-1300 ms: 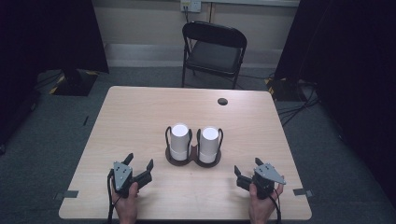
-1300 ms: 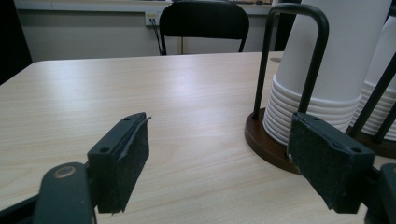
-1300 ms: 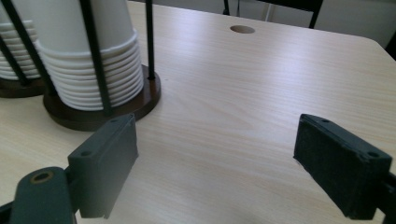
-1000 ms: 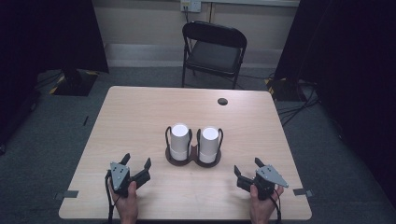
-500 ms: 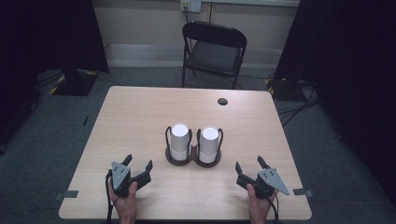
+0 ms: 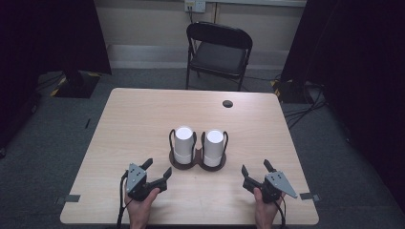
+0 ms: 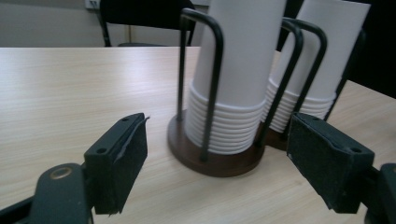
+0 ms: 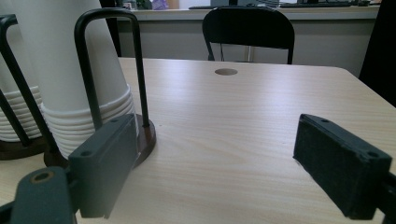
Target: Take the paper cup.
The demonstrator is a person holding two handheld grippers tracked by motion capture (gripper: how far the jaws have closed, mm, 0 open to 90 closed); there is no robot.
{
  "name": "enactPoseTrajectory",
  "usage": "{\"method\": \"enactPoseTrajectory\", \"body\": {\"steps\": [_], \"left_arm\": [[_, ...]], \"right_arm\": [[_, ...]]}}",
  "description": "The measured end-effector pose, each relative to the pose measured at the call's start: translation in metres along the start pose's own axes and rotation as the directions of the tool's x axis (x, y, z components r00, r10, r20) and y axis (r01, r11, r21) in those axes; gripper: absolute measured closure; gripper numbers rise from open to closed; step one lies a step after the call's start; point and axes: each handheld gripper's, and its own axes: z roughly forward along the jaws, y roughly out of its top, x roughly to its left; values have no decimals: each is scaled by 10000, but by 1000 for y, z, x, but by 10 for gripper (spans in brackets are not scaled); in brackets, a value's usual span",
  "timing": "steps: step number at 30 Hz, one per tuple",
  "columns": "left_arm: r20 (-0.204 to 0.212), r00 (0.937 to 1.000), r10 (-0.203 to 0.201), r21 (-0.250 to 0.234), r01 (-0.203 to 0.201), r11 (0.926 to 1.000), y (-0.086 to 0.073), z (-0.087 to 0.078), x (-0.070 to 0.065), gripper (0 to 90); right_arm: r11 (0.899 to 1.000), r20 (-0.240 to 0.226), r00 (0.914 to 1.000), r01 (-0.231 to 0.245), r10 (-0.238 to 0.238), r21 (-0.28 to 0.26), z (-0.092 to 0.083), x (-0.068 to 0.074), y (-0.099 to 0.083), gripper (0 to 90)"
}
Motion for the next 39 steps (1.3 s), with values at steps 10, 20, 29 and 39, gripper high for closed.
{"method": "enactPoseTrajectory", "body": {"steps": [10,20,29,39], "left_arm": [[1191,9922,362,-294,-329,9990,19,2,-21,278],[2002,9766,784,-359,-727,9967,38,17,-37,298],[2318,9654,1192,-525,-1099,9926,58,29,-50,291],[2706,9503,1539,-607,-1427,9879,75,49,-64,292]], "right_arm": [[10000,39,10000,-9,8,66,1,0,0,136],[9998,230,9996,-175,175,14,0,-1,0,136],[9996,-475,9989,1,13,297,2,2,1,165],[9998,-1183,9930,14,13,222,0,1,0,164]]}}
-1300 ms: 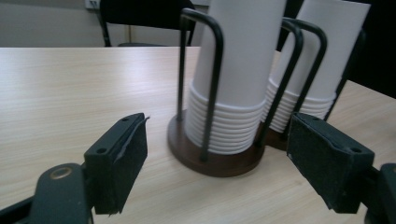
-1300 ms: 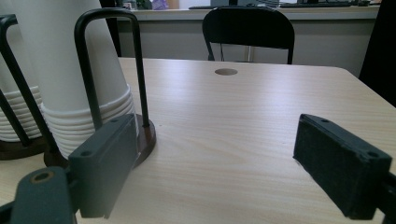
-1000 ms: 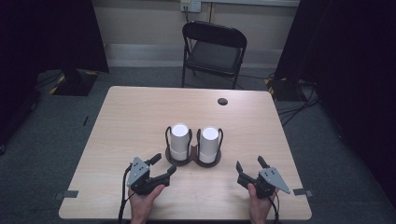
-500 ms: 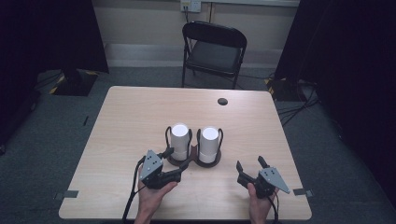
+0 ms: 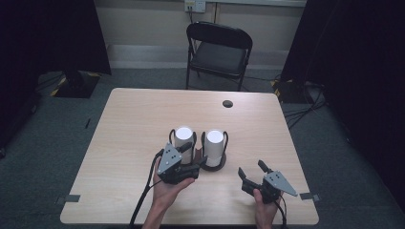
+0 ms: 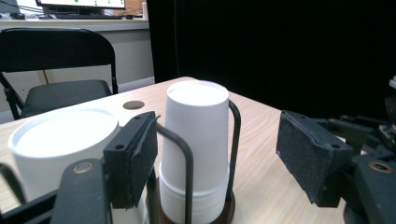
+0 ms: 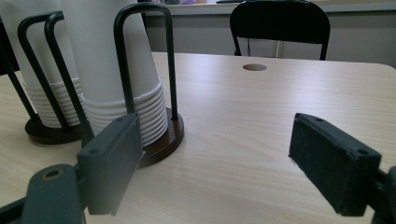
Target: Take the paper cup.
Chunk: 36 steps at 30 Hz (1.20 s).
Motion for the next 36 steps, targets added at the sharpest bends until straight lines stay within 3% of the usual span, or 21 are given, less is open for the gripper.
{"method": "enactPoseTrajectory", "body": {"steps": [16,22,33,36], "left_arm": [[-37,9997,236,224,-235,9995,19,33,3,281],[-401,9972,629,395,-613,9973,29,44,0,281],[-259,9973,689,843,-665,9942,30,67,4,282],[-218,9984,522,938,-499,9943,29,72,7,282]], "right_arm": [[9999,175,9998,-47,45,117,1,0,0,166],[9999,191,9998,-62,60,117,1,0,1,168],[9997,268,9996,5,-12,256,2,1,1,171],[9997,288,9996,-13,6,258,2,1,1,172]]}}
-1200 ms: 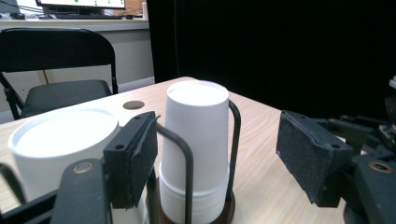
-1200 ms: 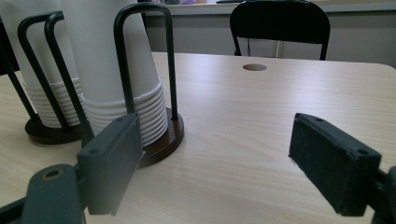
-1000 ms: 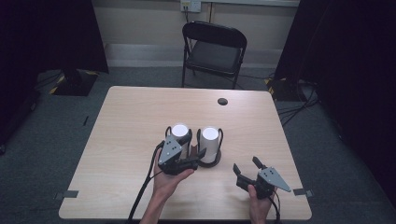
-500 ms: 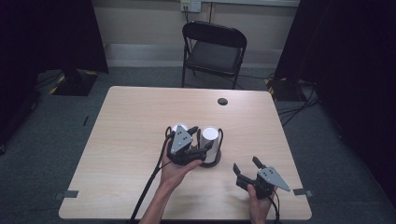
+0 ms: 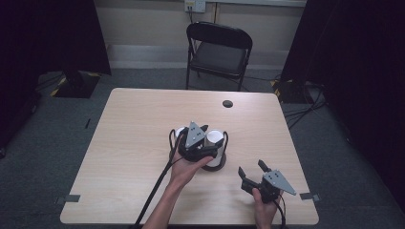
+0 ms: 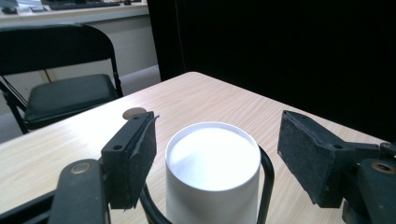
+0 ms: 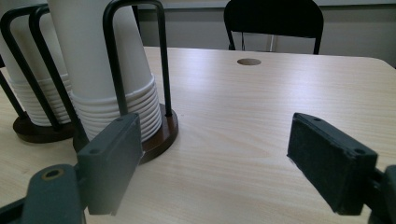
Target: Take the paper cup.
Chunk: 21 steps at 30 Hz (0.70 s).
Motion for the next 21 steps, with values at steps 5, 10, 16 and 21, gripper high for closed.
{"method": "enactPoseTrajectory", "body": {"steps": [5,10,16,21], "left_arm": [[-25,10000,3,187,-3,9998,-3,6,3,282],[80,10000,-23,236,21,9997,-5,10,4,282],[65,9998,164,345,-166,9993,-7,14,0,291],[44,9998,173,514,-175,9985,-10,19,0,335]], "right_arm": [[10000,-3,10000,68,-68,32,0,1,0,173],[10000,-21,10000,58,-58,45,0,1,0,173],[10000,-9,10000,34,-34,46,0,1,0,173],[10000,-31,10000,59,-59,21,0,0,0,173]]}}
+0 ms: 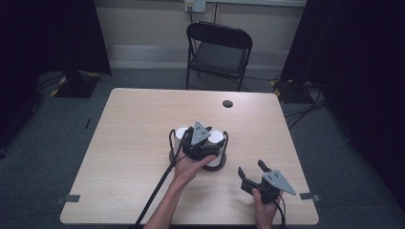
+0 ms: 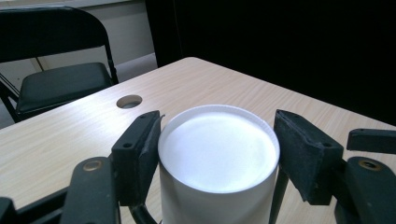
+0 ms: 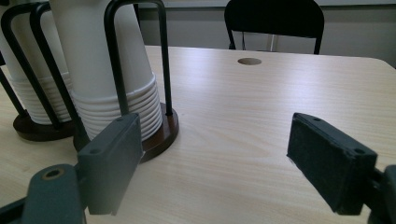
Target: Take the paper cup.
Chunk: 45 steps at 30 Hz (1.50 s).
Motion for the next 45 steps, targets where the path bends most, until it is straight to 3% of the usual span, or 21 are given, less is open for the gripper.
{"method": "enactPoseTrajectory", "body": {"steps": [24,37,45], "left_arm": [[-128,9999,-7,91,8,10000,1,1,-2,350],[-367,9988,-321,-800,291,9964,10,-9,-2,351],[-357,9993,-140,-860,109,9962,14,-13,-3,351]], "right_arm": [[9999,53,9999,-94,95,-65,-1,-1,0,170],[10000,47,10000,-51,51,-10,0,0,0,170],[10000,40,10000,-70,70,1,0,-1,0,170]]}}
